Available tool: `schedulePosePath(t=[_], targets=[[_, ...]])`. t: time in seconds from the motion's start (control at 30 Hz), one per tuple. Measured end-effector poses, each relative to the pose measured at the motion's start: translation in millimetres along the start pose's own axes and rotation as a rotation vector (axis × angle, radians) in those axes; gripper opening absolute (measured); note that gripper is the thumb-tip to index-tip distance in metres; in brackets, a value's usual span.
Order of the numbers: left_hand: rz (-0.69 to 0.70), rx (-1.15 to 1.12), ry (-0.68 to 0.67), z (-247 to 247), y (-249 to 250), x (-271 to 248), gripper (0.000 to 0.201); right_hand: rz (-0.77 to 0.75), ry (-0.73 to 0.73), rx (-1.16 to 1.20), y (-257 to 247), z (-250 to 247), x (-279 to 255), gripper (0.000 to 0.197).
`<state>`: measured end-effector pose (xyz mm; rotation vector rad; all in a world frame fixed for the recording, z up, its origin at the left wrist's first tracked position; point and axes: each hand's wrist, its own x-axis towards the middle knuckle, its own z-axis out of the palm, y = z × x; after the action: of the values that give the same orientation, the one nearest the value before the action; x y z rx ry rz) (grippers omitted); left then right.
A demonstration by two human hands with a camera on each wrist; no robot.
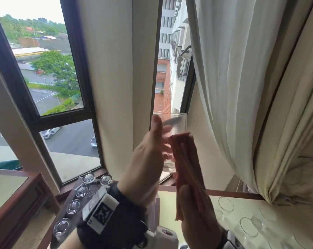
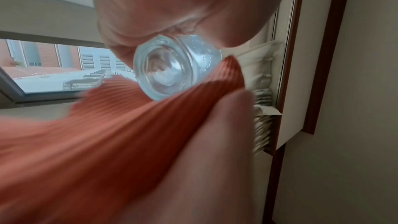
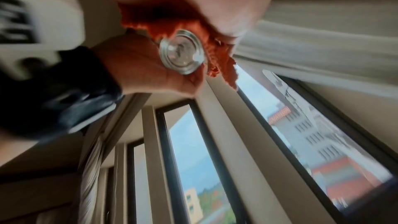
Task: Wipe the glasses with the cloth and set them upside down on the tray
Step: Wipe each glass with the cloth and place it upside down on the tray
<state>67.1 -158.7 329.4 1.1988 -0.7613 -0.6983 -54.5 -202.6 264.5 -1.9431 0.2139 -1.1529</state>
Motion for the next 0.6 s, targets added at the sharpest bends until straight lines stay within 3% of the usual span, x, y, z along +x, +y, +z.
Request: schedulePosePath(t=[0.07,0.1,0.17,0.23,0.37,0.47,0.53,0.6], targets=[[0.039,-0.014,0.038,-6,3,2,0.074,0.307,0.002,0.166,-1,6,-11,0.074],[0.045,0.011,0.014,-5,6,-1,0.07,0.367,0.044,0.22,-1,6,-10,0.072],[0.014,0.044,-0.068,0,1,-11,0.068,0.328,0.136,0.249,-3,2,3,0.065],[0.001,0.061,-0.092,6,-7,-20,0.065,0.258,0.171,0.276,-7,-4,23,0.078],[-0.021,0.066,-0.025,13,-17,-21,0.073,0.059,0.119,0.157,-19,-9,40,0.053],[-0.095,0.014,0.022,6,-9,-9,0.087,-0.147,0.024,-0.023,-16,0,24,0.049],[-0.068,-0.002,0.054,-1,1,-3,0.086,-0.146,0.015,-0.085,-2,7,1,0.045],[-0.033,-0.018,0.064,-4,6,-3,0.073,0.015,0.081,0.008,5,12,-16,0.05]])
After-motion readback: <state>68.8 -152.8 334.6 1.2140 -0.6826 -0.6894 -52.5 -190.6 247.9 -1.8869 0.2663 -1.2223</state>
